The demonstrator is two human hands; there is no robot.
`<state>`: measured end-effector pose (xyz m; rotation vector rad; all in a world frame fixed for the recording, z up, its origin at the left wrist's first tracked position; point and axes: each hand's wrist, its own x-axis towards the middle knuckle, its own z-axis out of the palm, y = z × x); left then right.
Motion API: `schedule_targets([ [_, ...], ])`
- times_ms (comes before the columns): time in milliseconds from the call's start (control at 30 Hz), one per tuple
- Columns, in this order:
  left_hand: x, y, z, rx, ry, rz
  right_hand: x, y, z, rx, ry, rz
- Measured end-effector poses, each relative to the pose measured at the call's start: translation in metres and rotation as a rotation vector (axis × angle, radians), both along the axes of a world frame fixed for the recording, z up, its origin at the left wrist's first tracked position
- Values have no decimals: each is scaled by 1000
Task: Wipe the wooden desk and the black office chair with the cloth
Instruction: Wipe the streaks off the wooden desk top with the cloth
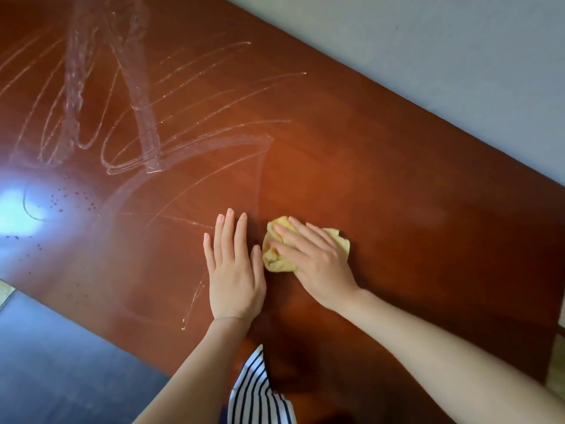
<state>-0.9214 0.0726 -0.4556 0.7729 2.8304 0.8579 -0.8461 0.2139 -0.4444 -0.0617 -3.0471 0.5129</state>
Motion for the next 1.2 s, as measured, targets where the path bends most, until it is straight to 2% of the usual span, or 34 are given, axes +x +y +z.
schedule_targets([
  [133,2,3,0,-46,0,-10,45,32,3,2,-59,209],
  [233,3,3,-1,-79,5,-8,57,67,8,16,-84,206],
  [500,4,3,-2,-97,2,-5,23,139,17,-8,-89,-338],
  [633,4,3,-2,-77,-12,-25,-28,139,16,-131,-55,-658],
  [767,3,2,0,-29,-47,-42,-74,113,9,-42,-122,-858],
  [1067,0,-14,14,351,-304,-54,-106,1,3,15,-175,-515],
  [1200,-7,-43,24,430,-255,-96,-93,-43,1,20,-176,-425],
])
